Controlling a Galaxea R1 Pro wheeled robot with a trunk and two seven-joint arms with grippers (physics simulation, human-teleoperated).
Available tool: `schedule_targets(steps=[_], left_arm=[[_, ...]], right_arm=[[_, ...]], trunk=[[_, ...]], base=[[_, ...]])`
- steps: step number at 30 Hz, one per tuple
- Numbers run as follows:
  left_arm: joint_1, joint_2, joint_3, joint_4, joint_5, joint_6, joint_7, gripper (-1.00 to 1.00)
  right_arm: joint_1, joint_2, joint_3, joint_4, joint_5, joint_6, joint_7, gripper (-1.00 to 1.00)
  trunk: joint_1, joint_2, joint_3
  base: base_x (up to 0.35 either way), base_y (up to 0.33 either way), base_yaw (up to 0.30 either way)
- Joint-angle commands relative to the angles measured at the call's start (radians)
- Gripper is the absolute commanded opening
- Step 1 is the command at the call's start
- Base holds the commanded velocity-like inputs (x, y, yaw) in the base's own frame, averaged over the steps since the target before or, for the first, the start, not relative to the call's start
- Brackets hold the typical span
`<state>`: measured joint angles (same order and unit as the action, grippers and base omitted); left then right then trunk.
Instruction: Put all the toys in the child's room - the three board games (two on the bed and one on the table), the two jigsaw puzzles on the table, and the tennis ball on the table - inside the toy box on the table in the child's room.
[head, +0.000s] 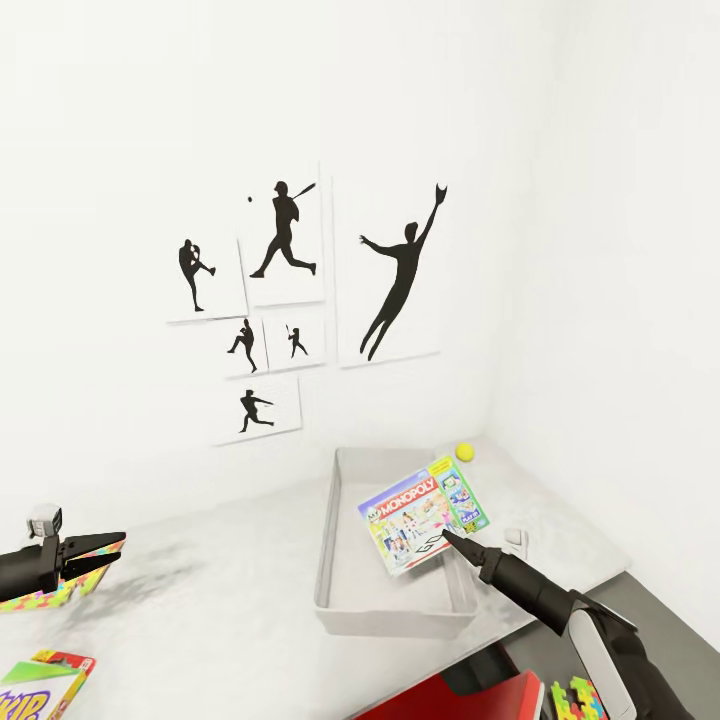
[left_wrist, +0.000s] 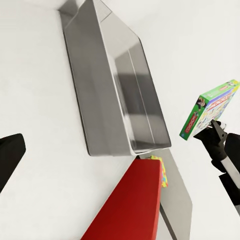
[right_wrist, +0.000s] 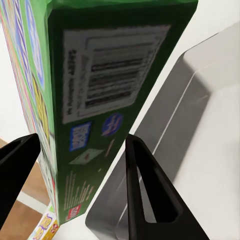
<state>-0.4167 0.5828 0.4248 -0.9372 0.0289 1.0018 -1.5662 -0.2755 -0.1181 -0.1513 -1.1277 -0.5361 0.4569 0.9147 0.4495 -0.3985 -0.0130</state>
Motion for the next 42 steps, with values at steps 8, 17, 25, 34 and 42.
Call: schedule_targets(steps=[8, 17, 25, 34, 42], left_arm=[[-0.001, 0.000, 0.000, 0.000, -0.001, 0.010, -0.005, 1.00], [-0.001, -0.001, -0.001, 0.001, 0.000, 0.011, -0.005, 1.00], [-0.001, -0.003, -0.002, 0.000, 0.000, 0.011, -0.005, 1.00], [-0.001, -0.003, -0.002, 0.000, 0.001, 0.011, -0.005, 1.00], [-0.001, -0.003, -0.002, 0.001, 0.001, 0.011, -0.005, 1.00]], right_arm=[[-0.001, 0.000, 0.000, -0.001, -0.007, 0.010, 0.002, -1.00], [-0.002, 0.019, 0.000, -0.040, -0.010, 0.112, -0.016, -1.00], [-0.168, 0.050, -0.003, -0.065, -0.023, 0.339, -0.172, -1.00], [-0.388, 0.117, -0.007, 0.010, -0.026, 0.442, -0.395, -1.00], [-0.601, 0.166, -0.023, 0.274, -0.068, 0.447, -0.689, -1.00]], trunk=[[0.001, -0.002, -0.001], [0.001, -0.002, -0.001], [0.001, -0.002, -0.001], [0.001, -0.002, -0.001], [0.001, -0.002, -0.001]], base=[[0.000, 0.000, 0.000], [0.000, 0.000, 0.000], [0.000, 0.000, 0.000], [0.000, 0.000, 0.000], [0.000, 0.000, 0.000]])
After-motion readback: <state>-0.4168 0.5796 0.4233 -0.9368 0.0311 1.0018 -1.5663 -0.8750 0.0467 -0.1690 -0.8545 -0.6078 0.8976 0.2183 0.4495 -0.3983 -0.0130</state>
